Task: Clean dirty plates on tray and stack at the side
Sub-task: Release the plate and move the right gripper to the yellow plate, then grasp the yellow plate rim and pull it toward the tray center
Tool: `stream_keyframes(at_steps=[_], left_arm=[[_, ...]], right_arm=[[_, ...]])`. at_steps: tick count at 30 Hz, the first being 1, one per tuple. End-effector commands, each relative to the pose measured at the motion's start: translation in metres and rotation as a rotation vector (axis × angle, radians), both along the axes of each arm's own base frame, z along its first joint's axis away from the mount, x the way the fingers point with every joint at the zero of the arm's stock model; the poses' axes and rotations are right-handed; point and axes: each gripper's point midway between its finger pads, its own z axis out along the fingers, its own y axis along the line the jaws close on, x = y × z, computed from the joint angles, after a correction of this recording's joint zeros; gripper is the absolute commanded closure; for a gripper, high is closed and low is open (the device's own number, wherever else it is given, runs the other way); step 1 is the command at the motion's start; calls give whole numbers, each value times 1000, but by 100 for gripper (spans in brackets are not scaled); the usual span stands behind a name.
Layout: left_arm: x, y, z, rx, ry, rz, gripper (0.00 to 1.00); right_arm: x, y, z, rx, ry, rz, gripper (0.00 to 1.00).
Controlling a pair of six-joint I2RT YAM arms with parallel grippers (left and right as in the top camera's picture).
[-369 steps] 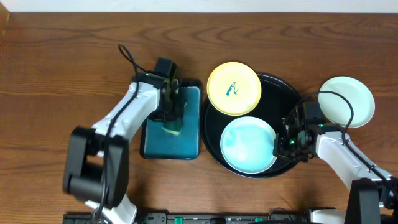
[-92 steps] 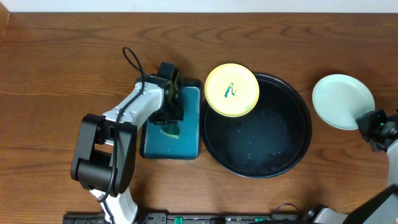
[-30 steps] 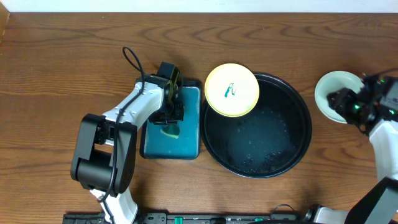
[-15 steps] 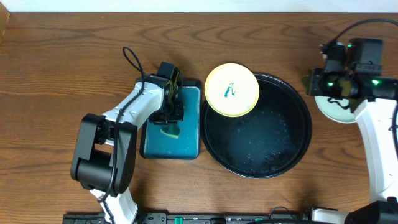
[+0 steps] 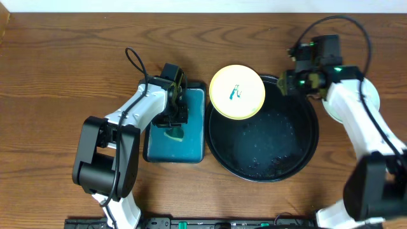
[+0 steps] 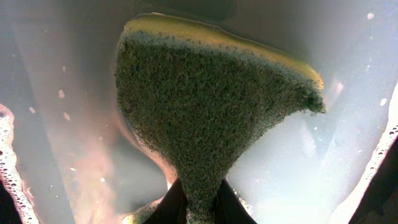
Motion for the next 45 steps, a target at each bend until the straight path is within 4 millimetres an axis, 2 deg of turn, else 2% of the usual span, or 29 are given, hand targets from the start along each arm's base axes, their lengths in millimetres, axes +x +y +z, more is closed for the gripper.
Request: stream_keyframes(at_steps=[1, 7, 11, 16, 23, 27, 31, 37, 39, 45], left_arm=[[-9, 6, -15, 29, 45, 8, 89], [-8, 6, -15, 29, 44, 8, 89], [-8, 6, -15, 29, 44, 8, 89], [-9, 6, -15, 29, 44, 8, 89], [-8, 6, -15, 29, 44, 8, 89], [-9, 6, -15, 30, 44, 8, 89], [-9, 6, -15, 29, 44, 8, 89], [-9, 6, -15, 29, 44, 8, 89], [-9, 6, -15, 29, 44, 8, 89], [-9, 6, -15, 30, 44, 8, 89]], right_arm=[[7, 12, -23, -3, 29, 38, 60], [9, 25, -62, -3, 91, 66, 61], [7, 36, -76, 44, 120, 91, 61], [4, 37, -95, 51, 169, 79, 66], [2, 45, -104, 95, 196, 76, 70], [3, 45, -104, 100, 195, 71, 77], [2, 49, -103, 120, 200, 76, 80], [-3, 54, -101, 151, 218, 89, 94], [-7, 53, -102, 150, 236, 87, 99], [-34, 47, -108, 137, 358, 69, 99]])
